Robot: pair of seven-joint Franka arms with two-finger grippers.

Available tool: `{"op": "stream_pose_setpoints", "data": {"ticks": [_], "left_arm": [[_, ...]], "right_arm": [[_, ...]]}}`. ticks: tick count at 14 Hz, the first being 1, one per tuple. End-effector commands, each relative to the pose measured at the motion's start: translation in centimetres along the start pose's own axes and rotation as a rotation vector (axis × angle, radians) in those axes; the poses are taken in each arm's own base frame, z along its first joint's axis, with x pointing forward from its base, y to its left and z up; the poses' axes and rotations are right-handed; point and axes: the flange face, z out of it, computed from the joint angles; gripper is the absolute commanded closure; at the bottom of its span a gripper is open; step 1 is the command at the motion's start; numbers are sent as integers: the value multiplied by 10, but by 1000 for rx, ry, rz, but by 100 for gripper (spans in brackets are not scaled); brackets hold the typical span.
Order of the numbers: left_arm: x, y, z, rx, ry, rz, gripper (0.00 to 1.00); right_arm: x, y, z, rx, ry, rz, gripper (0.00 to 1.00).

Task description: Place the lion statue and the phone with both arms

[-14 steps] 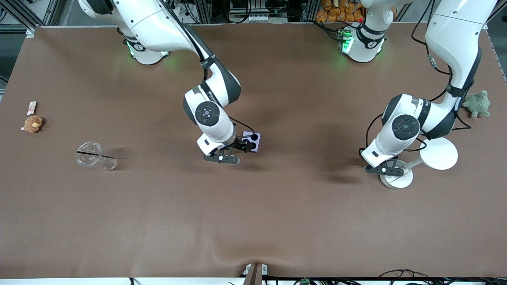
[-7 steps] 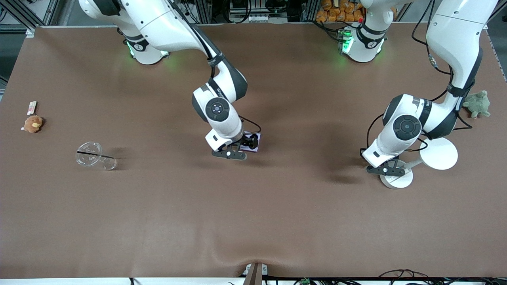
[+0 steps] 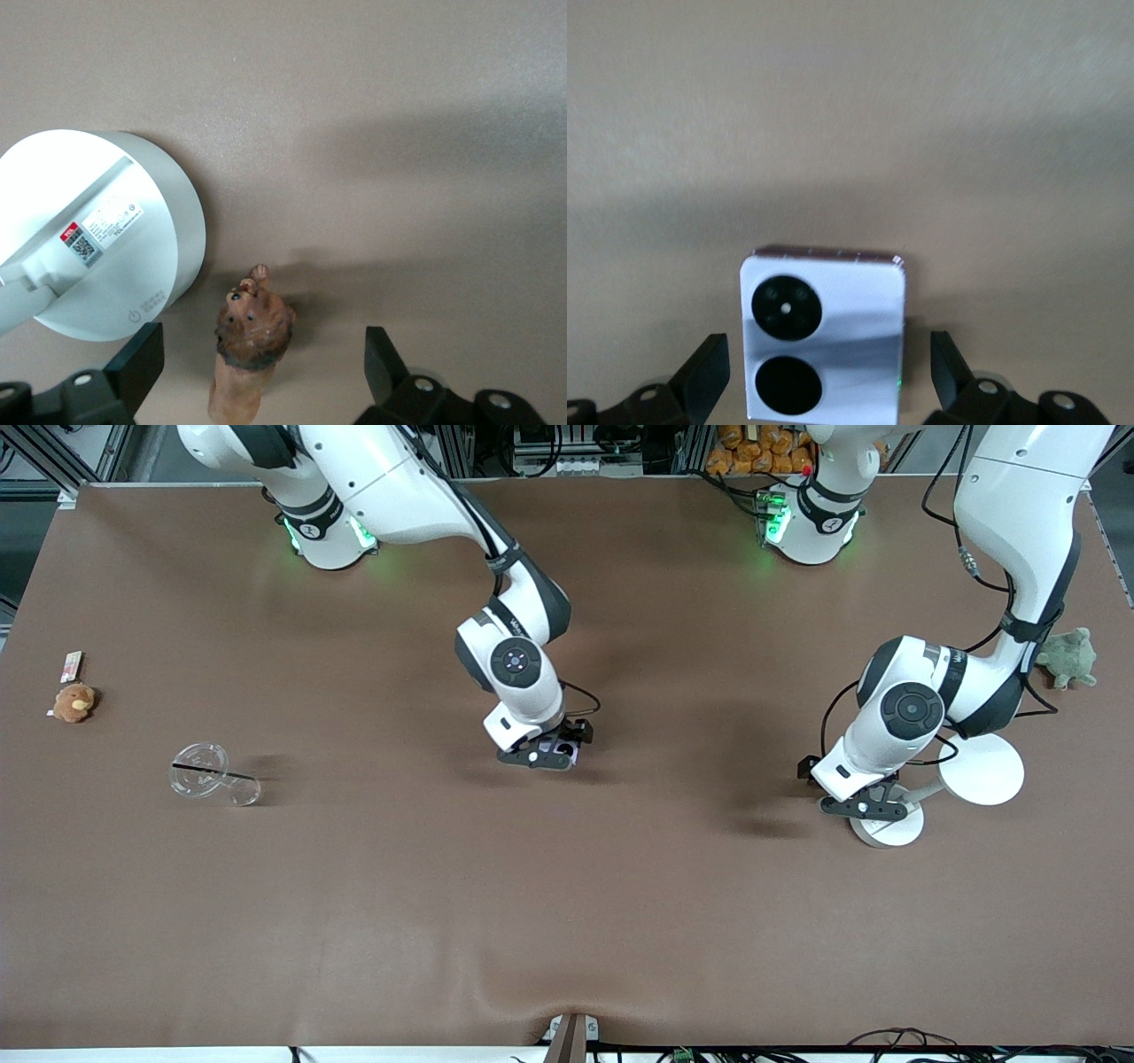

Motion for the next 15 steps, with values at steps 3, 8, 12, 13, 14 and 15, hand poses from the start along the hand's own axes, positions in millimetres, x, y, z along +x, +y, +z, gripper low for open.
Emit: {"op": "stream_pose_setpoints", "data": {"ticks": [3,8,12,13,14,15], "left_arm": [[1,8,-45,42,16,10,0],[14,27,-127,67,-17,-4,0],[27,41,-203,-2,-69,-51,0],[30,38,-222,-11,-79,-63,0],[31,33,-241,-20,-90,-74,0],[32,28,-261,-33,-98,-82,0]], "right_arm": [[2,1,15,0,20,16,0],[2,2,21,-19,31,-6,51],[7,3,13,-12,38,-2,79],[11,5,8,-10,39,6,79],[17,7,-2,-6,43,11,79],[29,13,-18,5,59,29,79]]}}
